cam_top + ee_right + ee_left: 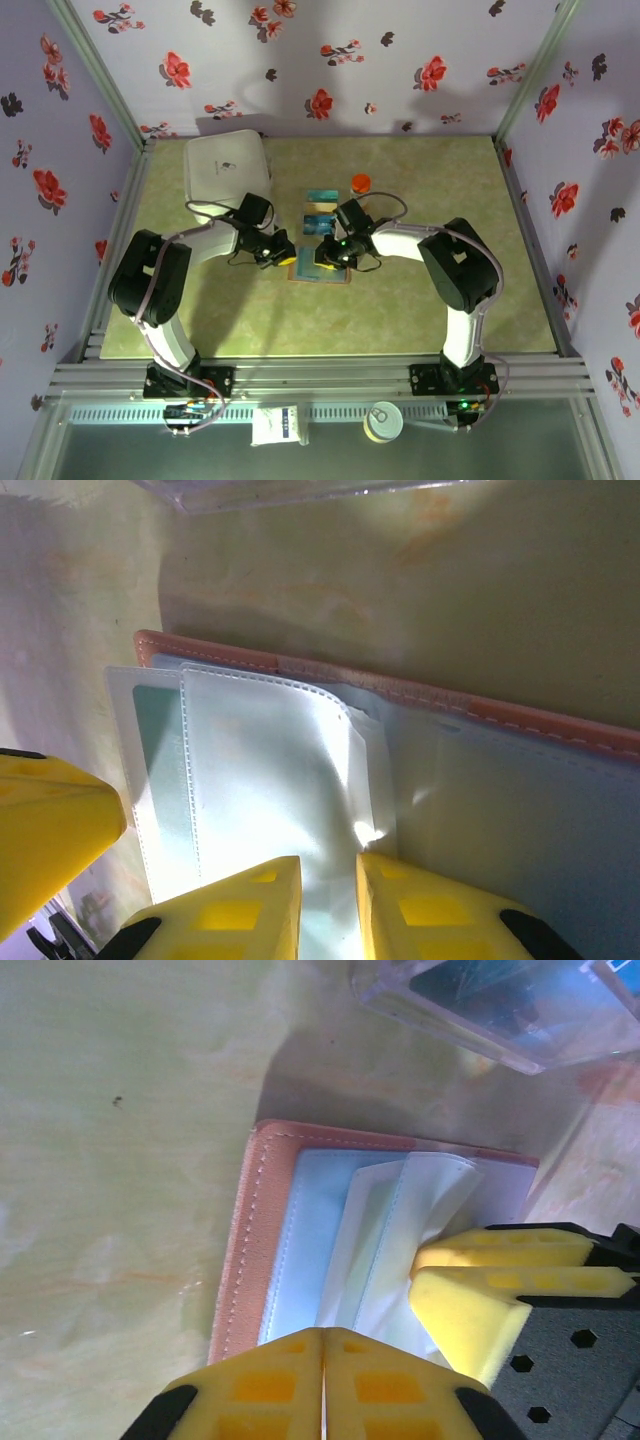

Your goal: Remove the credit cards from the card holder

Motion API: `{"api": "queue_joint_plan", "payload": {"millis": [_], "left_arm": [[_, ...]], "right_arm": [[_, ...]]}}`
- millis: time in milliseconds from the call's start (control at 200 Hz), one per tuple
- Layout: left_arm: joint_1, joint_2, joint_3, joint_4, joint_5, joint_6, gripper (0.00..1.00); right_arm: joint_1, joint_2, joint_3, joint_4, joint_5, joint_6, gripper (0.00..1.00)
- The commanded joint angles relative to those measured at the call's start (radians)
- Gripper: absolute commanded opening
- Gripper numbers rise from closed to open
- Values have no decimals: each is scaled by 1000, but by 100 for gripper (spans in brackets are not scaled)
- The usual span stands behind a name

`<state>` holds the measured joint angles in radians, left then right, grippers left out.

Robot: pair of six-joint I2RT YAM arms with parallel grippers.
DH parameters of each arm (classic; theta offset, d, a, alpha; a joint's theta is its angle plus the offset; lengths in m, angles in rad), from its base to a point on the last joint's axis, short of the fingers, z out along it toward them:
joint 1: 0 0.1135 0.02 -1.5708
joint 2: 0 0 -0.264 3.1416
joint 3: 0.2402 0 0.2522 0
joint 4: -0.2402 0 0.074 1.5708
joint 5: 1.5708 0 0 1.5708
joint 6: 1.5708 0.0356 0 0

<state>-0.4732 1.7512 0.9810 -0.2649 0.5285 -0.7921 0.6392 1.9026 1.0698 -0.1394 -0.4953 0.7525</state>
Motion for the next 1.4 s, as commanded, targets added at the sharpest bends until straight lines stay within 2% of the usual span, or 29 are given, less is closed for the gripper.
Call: {"api": "queue_joint_plan", "payload": {"millis": [0, 525, 1125, 1395], "left_arm": [[-7, -37, 31, -6, 16, -19, 10], [-60, 39, 101, -33, 40, -16, 20], [-66, 92, 110, -91, -49, 4, 31], [-84, 118, 130, -81, -30, 0, 29]], "right_arm": [[-10, -15, -34, 30, -8, 4, 22], [-21, -22, -97, 122, -43, 1, 22], [-29, -15, -151, 216, -74, 10, 22], [-31, -8, -163, 255, -90, 25, 22]]}}
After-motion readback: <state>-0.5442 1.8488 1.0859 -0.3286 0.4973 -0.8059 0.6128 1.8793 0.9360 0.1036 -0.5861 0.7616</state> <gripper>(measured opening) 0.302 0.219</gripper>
